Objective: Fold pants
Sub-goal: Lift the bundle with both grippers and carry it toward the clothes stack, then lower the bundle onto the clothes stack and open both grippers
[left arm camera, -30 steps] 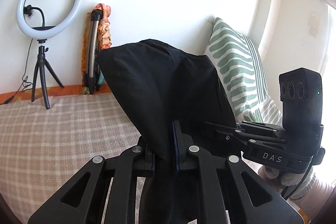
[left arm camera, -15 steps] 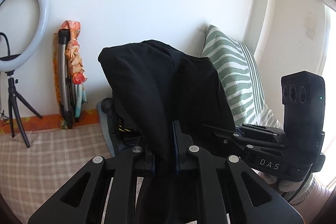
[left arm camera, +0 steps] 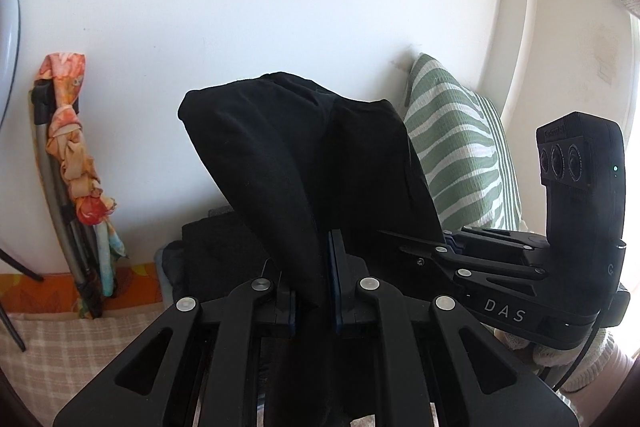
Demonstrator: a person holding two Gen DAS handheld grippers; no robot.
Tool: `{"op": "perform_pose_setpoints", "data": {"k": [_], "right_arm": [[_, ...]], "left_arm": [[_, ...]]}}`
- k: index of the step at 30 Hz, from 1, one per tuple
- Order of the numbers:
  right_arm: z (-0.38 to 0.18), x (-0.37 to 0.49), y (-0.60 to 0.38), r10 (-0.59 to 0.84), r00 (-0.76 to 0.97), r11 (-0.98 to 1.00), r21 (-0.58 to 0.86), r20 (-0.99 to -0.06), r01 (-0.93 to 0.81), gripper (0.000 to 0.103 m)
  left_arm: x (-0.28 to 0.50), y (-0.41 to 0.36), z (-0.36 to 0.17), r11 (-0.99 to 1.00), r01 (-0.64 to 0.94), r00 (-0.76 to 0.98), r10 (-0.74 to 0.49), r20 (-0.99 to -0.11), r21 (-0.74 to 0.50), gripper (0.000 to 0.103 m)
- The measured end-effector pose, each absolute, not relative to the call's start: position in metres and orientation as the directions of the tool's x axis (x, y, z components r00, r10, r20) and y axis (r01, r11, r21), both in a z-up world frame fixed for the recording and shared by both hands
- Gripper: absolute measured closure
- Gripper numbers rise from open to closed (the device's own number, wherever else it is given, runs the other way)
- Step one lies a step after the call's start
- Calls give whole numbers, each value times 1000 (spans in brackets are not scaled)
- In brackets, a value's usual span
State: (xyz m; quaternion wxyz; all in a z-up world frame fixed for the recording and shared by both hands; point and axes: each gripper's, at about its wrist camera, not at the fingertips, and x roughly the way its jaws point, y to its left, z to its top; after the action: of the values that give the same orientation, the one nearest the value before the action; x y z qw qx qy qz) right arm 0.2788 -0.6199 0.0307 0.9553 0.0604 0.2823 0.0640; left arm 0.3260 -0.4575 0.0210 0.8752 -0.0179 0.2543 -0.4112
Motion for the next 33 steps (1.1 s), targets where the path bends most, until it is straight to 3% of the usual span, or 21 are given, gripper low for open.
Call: {"op": "perform_pose_setpoints", "data": {"k": [6, 13, 22, 24, 26, 30, 33], "right_arm": [[17, 321, -648, 147, 815, 986, 152, -560, -73, 94], [-18, 354, -663, 105, 782, 991, 130, -614, -31, 93], [-36, 365, -682, -107, 760, 991, -3, -641, 136, 73], [-34, 361, -687, -133, 761, 987, -14, -635, 162, 70], [-31, 356, -689, -148, 761, 985, -22, -631, 174, 68], [-27, 342, -687, -174, 761, 981, -44, -624, 188, 61], [-24, 331, -680, -184, 770, 979, -47, -612, 197, 44]], "left_arm": [[364, -475, 0, 681, 685, 531, -710, -464, -258, 93], [395, -485, -27, 744, 641, 569, -625, -535, -188, 90], [403, -484, -33, 794, 596, 612, -548, -571, -123, 85], [405, -479, -32, 812, 573, 633, -524, -570, -110, 80], [409, -472, -28, 828, 550, 652, -507, -564, -109, 61], [409, -454, -17, 832, 534, 652, -517, -555, -149, 58], [401, -445, -12, 832, 537, 655, -517, -551, -143, 51]]}}
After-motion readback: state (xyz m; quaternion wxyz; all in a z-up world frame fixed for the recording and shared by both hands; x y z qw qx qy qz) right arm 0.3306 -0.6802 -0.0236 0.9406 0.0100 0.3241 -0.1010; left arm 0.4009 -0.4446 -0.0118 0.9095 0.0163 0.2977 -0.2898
